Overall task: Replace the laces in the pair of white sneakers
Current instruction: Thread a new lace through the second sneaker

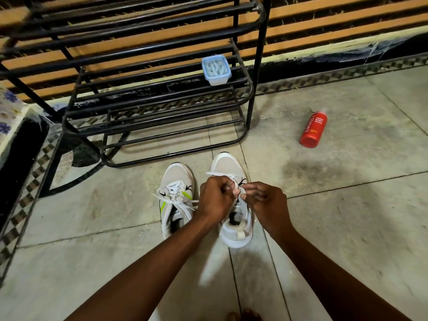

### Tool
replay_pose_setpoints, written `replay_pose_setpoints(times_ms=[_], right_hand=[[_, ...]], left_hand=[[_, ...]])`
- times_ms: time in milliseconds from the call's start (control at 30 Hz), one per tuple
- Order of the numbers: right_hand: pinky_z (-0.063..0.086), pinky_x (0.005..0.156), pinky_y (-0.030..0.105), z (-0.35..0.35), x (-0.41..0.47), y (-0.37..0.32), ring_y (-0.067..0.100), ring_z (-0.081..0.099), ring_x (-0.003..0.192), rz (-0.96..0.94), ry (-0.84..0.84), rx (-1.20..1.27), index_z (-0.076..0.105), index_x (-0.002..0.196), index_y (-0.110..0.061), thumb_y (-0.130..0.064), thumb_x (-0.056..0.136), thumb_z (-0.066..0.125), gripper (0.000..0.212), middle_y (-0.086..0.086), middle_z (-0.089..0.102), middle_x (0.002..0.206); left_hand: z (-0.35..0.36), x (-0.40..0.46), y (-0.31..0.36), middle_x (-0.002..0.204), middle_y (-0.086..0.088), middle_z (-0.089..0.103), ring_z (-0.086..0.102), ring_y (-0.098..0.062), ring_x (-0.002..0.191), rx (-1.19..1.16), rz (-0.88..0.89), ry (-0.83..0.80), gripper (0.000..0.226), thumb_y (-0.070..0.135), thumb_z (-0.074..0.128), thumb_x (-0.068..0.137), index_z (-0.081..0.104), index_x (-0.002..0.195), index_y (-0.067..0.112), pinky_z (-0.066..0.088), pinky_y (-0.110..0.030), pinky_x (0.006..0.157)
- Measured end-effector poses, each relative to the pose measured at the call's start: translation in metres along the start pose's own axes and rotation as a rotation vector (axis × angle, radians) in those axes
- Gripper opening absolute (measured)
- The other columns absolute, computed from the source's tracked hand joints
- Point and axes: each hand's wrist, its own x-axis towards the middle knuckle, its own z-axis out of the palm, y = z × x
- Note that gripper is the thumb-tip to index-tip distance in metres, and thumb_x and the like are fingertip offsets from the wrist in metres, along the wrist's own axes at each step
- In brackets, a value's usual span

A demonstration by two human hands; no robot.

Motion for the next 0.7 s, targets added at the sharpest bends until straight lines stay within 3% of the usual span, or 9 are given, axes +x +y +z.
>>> replay_pose_setpoints(times_ms=[100,200,400,600,700], right_hand=[[0.058,0.085,0.031,0.001,0.0,-0.001,0.004,0.074,0.085,0.019,-0.005,0.019,0.079,0.095,-0.022,-0.009,0.079,0.083,0.021,-0.01,0.078,0.08],[0.058,0.086,0.033,0.004,0.001,0.0,0.007,0.075,0.084,0.026,-0.002,0.009,0.079,0.093,-0.02,-0.005,0.078,0.082,0.022,-0.008,0.078,0.081],[0.056,0.082,0.024,0.004,0.002,0.0,0.006,0.075,0.083,0.056,-0.002,0.068,0.08,0.088,-0.017,-0.002,0.077,0.083,0.019,-0.009,0.078,0.081],[0.059,0.088,0.04,0.006,0.003,0.01,0.012,0.075,0.088,0.077,-0.021,0.083,0.08,0.09,-0.025,-0.008,0.084,0.078,0.018,-0.006,0.079,0.087],[0.058,0.093,0.051,0.005,0.002,0.014,0.022,0.075,0.092,0.111,-0.031,0.174,0.08,0.092,-0.025,-0.008,0.089,0.074,0.019,-0.001,0.079,0.091]], left_hand=[[0.0,-0.001,0.001,0.064,0.017,0.07,0.066,0.007,0.067,0.032,0.012,0.017,0.017,0.011,0.076,0.085,0.071,0.072,0.021,0.05,-0.018,0.066],[0.002,-0.002,0.001,0.07,0.016,0.073,0.07,0.0,0.074,0.106,0.016,0.028,0.016,0.015,0.068,0.084,0.071,0.072,0.026,0.057,-0.027,0.073],[0.005,-0.009,-0.005,0.072,0.012,0.072,0.07,-0.007,0.074,0.105,0.06,0.019,0.016,0.011,0.065,0.087,0.07,0.077,0.023,0.058,-0.036,0.069],[0.003,-0.007,-0.01,0.072,0.017,0.073,0.07,-0.001,0.074,-0.005,0.033,0.021,0.018,0.01,0.069,0.088,0.071,0.075,0.023,0.058,-0.031,0.07],[0.005,-0.003,-0.014,0.065,0.018,0.067,0.062,-0.001,0.065,-0.088,0.009,-0.02,0.024,0.009,0.071,0.086,0.065,0.07,0.026,0.053,-0.033,0.065]])
